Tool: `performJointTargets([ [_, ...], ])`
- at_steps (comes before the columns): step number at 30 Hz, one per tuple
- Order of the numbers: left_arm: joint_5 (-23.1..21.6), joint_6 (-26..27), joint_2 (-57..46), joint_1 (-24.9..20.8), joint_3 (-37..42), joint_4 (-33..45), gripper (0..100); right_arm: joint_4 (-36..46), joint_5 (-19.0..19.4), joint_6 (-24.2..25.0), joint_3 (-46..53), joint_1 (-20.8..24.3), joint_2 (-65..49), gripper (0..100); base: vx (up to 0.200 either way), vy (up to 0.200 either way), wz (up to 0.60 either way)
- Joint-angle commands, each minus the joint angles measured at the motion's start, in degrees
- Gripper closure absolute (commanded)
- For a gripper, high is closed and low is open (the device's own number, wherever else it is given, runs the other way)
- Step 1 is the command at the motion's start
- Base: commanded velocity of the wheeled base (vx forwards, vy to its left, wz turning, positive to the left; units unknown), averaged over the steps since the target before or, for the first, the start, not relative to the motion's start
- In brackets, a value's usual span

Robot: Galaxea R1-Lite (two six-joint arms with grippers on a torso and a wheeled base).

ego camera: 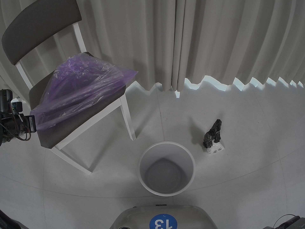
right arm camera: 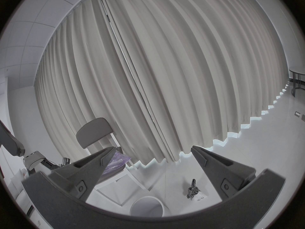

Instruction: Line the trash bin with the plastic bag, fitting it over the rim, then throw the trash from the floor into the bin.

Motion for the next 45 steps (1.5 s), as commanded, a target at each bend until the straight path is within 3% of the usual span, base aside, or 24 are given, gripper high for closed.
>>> performJointTargets([
  [1,0.01,-0.01,-0.35,0.02,-0.11,-0.02,100,-0.01,0.01,0.01,-0.03,0.06,-0.02,0,0.000,0.000,0.00],
  [15,-0.78,-0.63,-9.14,-2.88,-0.03,-0.02,100,0.51,0.10,0.01,-0.38,-0.03,-0.10,0,0.000,0.000,0.00],
  [22,-0.96,-1.86,-15.99,-7.36,-0.91,-0.02,100,2.98,-0.69,1.77,-3.72,-0.21,2.18,0,0.000,0.000,0.00],
  [23,-0.96,-2.56,-17.31,-8.68,-2.14,-0.02,100,3.50,-0.69,5.02,-5.31,-1.09,2.89,0,0.000,0.000,0.00],
  [25,-0.96,-3.26,-18.80,-10.79,-3.19,-0.02,100,3.68,-0.51,7.05,-6.45,-1.70,2.89,0,0.000,0.000,0.00],
  [31,-0.78,-4.14,-24.34,-18.09,-6.35,0.16,100,7.72,-0.25,7.05,-5.66,-0.03,-1.77,0,0.000,0.000,0.00],
  [33,-0.78,-4.14,-25.22,-19.49,-7.23,0.16,100,9.92,-0.43,5.90,-5.31,1.82,-2.04,0,0.000,0.000,0.00],
  [34,-0.70,-4.06,-25.75,-20.81,-8.55,0.25,100,11.59,-0.60,2.04,-4.87,3.31,-1.60,0,0.000,0.000,0.00],
  [39,-0.34,-3.44,-26.71,-24.33,-11.98,0.51,100,12.56,-0.43,-7.54,-4.69,4.10,5.96,0,0.000,0.000,0.00],
  [44,-0.17,-3.35,-27.59,-27.31,-14.79,0.60,100,12.47,-1.22,-12.20,-4.96,8.41,12.29,0,0.000,0.000,0.00],
  [45,-0.26,-3.44,-28.12,-28.02,-15.32,0.60,100,12.47,-2.98,-13.70,-4.87,10.08,13.87,0,0.000,0.000,0.00],
])
